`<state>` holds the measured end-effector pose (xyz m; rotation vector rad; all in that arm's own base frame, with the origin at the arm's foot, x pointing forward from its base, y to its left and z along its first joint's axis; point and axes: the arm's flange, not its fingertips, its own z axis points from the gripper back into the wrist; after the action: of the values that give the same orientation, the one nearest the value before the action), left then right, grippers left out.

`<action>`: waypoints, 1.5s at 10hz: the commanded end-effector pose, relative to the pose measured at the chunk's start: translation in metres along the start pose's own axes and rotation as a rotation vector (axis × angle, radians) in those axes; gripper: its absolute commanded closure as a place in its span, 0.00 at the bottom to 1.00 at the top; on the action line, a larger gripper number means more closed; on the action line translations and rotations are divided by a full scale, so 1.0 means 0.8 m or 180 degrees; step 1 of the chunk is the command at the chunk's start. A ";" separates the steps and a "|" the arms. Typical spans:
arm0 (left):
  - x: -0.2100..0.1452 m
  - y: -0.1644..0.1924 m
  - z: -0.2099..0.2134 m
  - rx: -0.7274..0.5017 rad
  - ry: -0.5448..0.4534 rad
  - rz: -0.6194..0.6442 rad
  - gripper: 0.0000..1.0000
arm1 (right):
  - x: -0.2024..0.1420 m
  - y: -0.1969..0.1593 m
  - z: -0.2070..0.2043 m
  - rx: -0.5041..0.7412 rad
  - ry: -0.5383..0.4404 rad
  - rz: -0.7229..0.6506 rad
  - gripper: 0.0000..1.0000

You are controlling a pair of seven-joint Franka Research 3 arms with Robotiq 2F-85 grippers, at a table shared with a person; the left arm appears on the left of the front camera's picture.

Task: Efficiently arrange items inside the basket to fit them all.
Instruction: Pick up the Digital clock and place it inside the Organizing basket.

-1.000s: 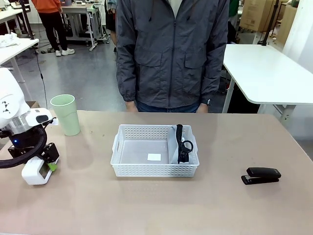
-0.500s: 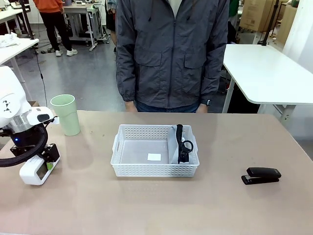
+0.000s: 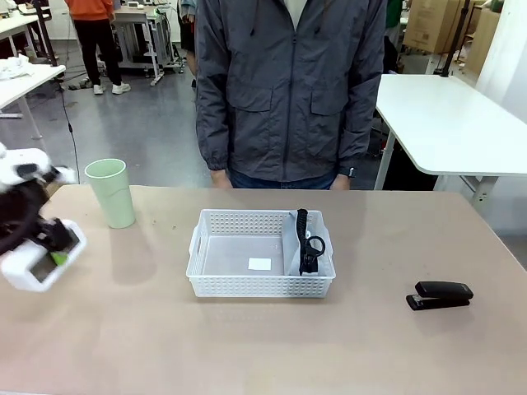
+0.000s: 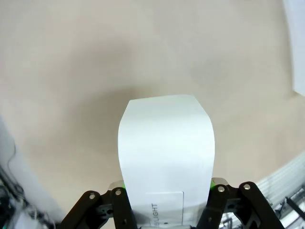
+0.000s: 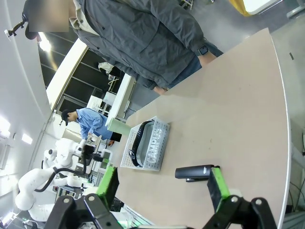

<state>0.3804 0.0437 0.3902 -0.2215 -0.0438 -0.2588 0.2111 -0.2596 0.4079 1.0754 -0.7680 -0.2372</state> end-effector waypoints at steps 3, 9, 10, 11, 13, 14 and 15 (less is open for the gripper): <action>-0.128 0.040 0.055 -0.0762 -0.0881 -0.0596 1.00 | 0.003 0.001 -0.001 0.0044 -0.0053 0.0083 0.00; -0.105 0.072 0.108 -0.0846 -0.1032 -0.0424 1.00 | 0.003 0.001 -0.001 0.0044 -0.0053 0.0083 0.00; -0.105 0.072 0.108 -0.0846 -0.1032 -0.0424 1.00 | 0.003 0.001 -0.001 0.0044 -0.0053 0.0083 0.00; -0.103 0.073 0.102 -0.0846 -0.0961 -0.0324 0.48 | 0.003 0.001 -0.001 0.0044 -0.0053 0.0083 0.00; -0.099 0.009 0.122 -0.0601 -0.0917 -0.0479 0.48 | 0.003 0.001 -0.001 0.0044 -0.0053 0.0083 0.00; -0.081 -0.053 0.142 -0.0305 -0.0706 -0.0475 0.48 | 0.003 0.001 -0.001 0.0044 -0.0053 0.0083 0.00; -0.052 -0.130 0.158 -0.0209 -0.0672 -0.0694 0.48 | 0.003 0.001 -0.001 0.0044 -0.0053 0.0083 0.00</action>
<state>0.3152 0.0410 0.5075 -0.3678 -0.3017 -0.4168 0.2108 -0.2599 0.4078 1.0767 -0.7677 -0.2377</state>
